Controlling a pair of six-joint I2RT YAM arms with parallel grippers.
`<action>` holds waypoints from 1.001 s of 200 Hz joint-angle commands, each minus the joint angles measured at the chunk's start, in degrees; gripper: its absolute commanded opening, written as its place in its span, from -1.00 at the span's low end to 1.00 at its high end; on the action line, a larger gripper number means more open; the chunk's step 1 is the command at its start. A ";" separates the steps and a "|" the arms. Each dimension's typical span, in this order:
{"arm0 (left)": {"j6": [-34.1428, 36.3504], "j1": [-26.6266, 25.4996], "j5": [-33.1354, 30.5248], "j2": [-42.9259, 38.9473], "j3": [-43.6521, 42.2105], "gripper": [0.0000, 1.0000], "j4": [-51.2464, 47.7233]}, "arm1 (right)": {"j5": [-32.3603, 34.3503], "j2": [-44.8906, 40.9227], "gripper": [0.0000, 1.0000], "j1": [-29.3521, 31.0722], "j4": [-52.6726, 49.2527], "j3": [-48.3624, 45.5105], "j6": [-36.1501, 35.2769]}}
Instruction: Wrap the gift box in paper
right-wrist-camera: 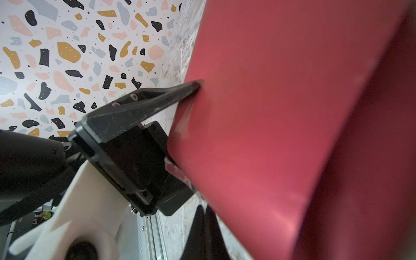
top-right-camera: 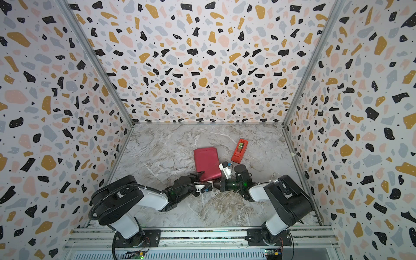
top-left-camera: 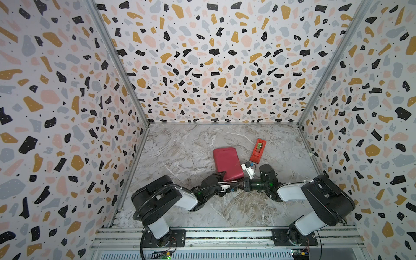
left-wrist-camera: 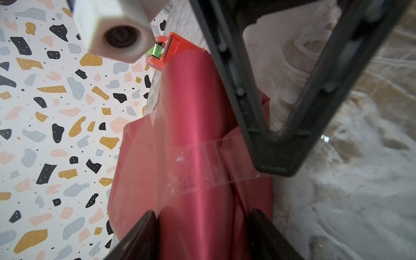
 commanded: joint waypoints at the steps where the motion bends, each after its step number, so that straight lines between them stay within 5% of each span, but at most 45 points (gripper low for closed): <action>1: -0.51 0.32 1.16 0.87 0.23 0.30 -4.13 | 0.85 0.16 -1.00 -0.46 -0.88 1.48 -0.61; 176: -0.35 0.36 1.42 0.88 0.27 0.29 -4.39 | 2.30 0.88 -1.00 -0.88 -0.97 3.16 1.49; 200: -0.34 0.31 1.49 0.87 0.35 0.29 -4.39 | 2.50 0.97 -0.85 -0.88 -1.32 3.45 2.26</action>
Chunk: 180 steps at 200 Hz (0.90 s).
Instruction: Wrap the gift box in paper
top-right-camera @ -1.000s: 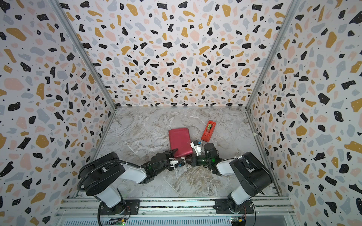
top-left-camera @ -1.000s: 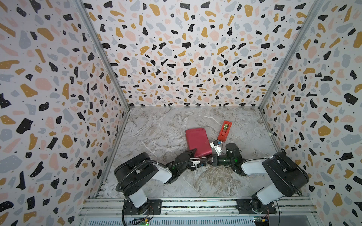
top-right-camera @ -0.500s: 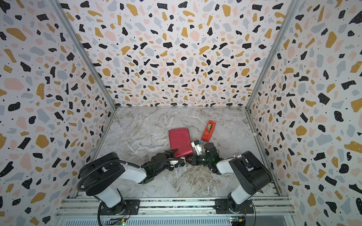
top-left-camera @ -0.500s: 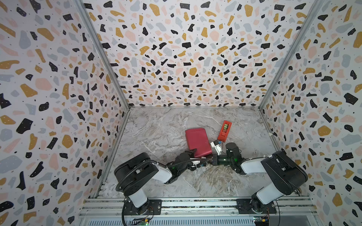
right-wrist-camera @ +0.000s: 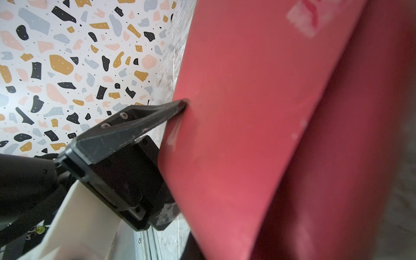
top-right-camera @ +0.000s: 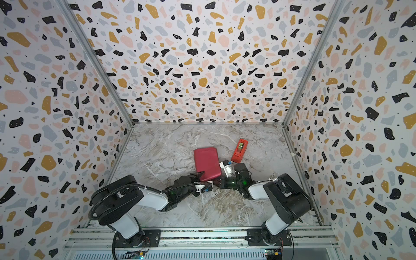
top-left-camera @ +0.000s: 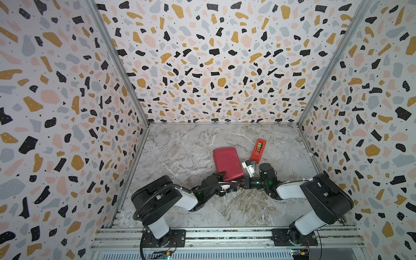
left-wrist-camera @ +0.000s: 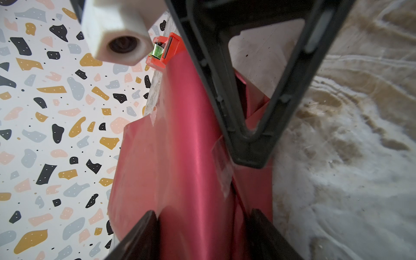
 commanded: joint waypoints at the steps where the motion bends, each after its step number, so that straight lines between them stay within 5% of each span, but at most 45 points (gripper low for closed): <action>1: -0.38 0.35 1.50 0.87 0.27 0.29 -4.21 | 0.48 0.23 -0.85 -0.27 -0.36 1.79 1.01; 180: -0.25 0.37 1.90 0.78 0.23 0.27 -4.41 | 5.49 -2.35 -0.26 0.56 -7.41 3.41 10.17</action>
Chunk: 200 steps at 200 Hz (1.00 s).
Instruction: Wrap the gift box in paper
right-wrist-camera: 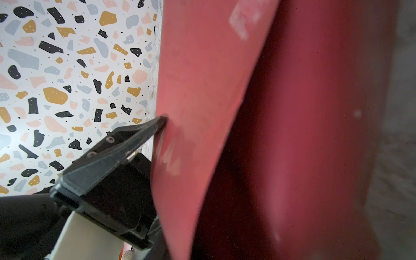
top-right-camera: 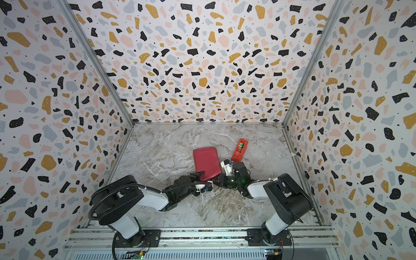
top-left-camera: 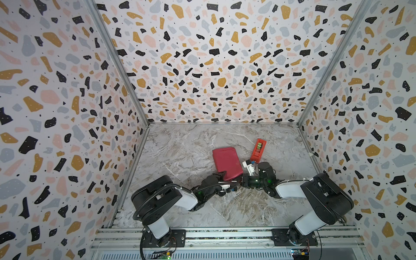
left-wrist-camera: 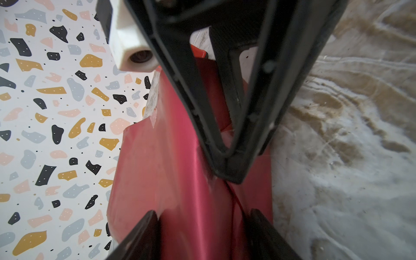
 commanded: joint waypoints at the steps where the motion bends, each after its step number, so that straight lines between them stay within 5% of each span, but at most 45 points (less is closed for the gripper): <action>1: -0.27 0.33 1.47 0.78 0.06 0.27 -4.27 | 1.94 -2.07 -0.26 0.11 -2.90 1.30 1.97; 151: -0.27 0.38 1.21 0.81 0.21 0.26 -4.63 | 8.44 -14.91 0.12 -0.68 -20.93 -0.79 -6.49; 180: -0.27 0.34 1.20 0.81 0.15 0.25 -4.58 | 9.71 -17.10 0.11 0.80 -21.21 -1.57 -7.99; 200: -0.28 0.29 1.11 0.78 0.12 0.25 -4.61 | 9.90 -15.60 -0.18 3.22 -17.80 -1.67 -7.37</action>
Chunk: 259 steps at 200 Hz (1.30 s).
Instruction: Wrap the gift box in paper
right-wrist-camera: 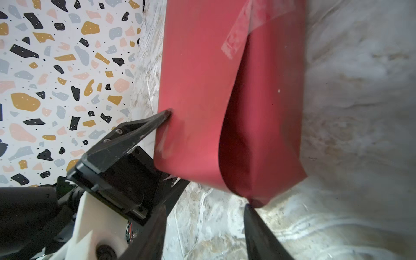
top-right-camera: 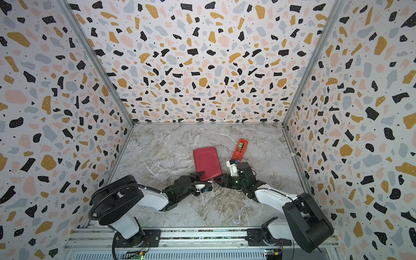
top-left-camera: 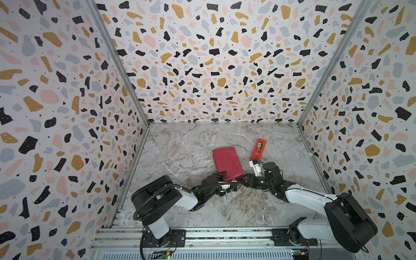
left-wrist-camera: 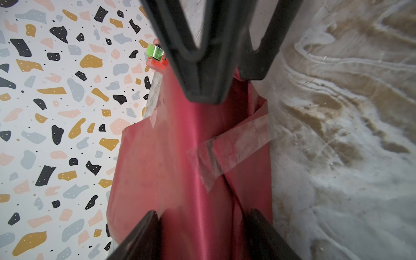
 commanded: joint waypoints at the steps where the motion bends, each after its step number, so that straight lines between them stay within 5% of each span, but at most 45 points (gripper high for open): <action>1: -0.28 0.33 1.09 0.78 0.06 0.25 -4.53 | 1.60 0.64 -0.20 2.48 0.67 -0.58 -1.35; 29: -0.32 0.35 1.09 0.73 0.05 0.25 -4.55 | 2.78 4.61 -0.52 4.71 7.14 0.07 -0.22; 90: -0.45 0.36 1.26 0.44 0.07 0.26 -4.59 | 4.83 8.63 -0.67 6.33 14.70 2.41 2.85; 195: -0.71 0.32 1.53 0.61 0.25 0.29 -4.52 | 1.17 5.26 -0.72 3.47 23.15 -0.49 6.62; 259: -3.81 0.36 1.40 -1.91 0.72 0.47 -4.00 | 2.83 -3.71 -0.70 1.55 14.47 -7.87 0.43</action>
